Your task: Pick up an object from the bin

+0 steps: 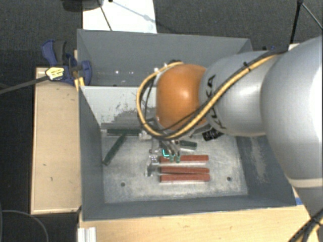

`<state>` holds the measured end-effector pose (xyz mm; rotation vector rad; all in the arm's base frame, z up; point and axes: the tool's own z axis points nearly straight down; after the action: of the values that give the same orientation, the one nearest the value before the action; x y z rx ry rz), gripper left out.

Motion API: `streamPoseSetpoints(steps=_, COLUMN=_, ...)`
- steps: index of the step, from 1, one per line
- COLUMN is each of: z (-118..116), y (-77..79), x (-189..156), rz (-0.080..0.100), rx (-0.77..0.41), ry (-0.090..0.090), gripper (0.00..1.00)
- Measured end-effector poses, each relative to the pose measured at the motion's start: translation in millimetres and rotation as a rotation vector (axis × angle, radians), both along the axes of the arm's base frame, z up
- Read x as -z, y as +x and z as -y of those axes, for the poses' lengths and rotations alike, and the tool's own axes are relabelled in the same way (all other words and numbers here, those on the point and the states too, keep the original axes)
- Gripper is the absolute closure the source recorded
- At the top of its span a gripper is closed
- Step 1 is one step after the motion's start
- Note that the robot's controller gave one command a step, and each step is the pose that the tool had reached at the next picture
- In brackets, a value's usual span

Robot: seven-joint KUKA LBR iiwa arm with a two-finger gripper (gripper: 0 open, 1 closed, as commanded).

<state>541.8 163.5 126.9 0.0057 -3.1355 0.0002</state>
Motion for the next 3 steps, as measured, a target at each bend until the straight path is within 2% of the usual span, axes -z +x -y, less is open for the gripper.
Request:
streamPoseSetpoints(steps=1, z=0.6, y=2.2, x=-4.2, rz=0.008, rx=0.004, ry=0.002, gripper=0.0)
streamPoseSetpoints(steps=2, z=104.4, y=-19.4, x=47.2, rz=0.038, rx=-0.156, ry=0.01, gripper=1.0)
streamPoseSetpoints(steps=3, z=106.8, y=-16.9, x=46.6, rz=0.045, rx=-0.149, ry=0.006, gripper=0.0)
